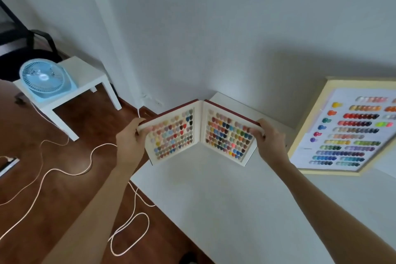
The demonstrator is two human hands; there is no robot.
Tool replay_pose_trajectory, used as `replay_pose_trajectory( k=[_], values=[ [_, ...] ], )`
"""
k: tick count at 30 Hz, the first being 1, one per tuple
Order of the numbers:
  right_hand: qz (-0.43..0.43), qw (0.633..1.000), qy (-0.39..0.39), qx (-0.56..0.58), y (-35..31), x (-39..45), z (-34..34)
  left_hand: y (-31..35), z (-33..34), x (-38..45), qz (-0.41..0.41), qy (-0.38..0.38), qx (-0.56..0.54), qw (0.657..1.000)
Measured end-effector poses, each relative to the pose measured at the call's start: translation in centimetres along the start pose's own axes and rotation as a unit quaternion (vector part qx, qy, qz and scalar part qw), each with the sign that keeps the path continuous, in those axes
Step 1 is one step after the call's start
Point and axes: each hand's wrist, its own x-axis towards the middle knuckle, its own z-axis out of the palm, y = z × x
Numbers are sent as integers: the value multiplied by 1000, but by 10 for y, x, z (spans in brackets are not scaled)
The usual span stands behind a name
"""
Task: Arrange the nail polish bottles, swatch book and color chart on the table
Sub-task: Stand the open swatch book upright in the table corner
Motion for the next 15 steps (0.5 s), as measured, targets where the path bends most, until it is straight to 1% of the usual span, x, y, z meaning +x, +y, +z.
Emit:
replay_pose_trajectory(
  k=[6, 9, 12, 15],
  values=[
    [13, 1000, 0, -2, -17, 31, 30, -21, 9, 28, -12, 8, -12, 1000],
    [16, 1000, -1, -3, -20, 40, 38, -24, 17, 30, 2, 10, -11, 1000],
    [15, 1000, 1, -7, -19, 45, 43, -25, 20, 30, -10, 7, -25, 1000],
    [19, 1000, -1, -9, -16, 48, 44, -26, 21, 30, -3, 8, -20, 1000]
  ],
)
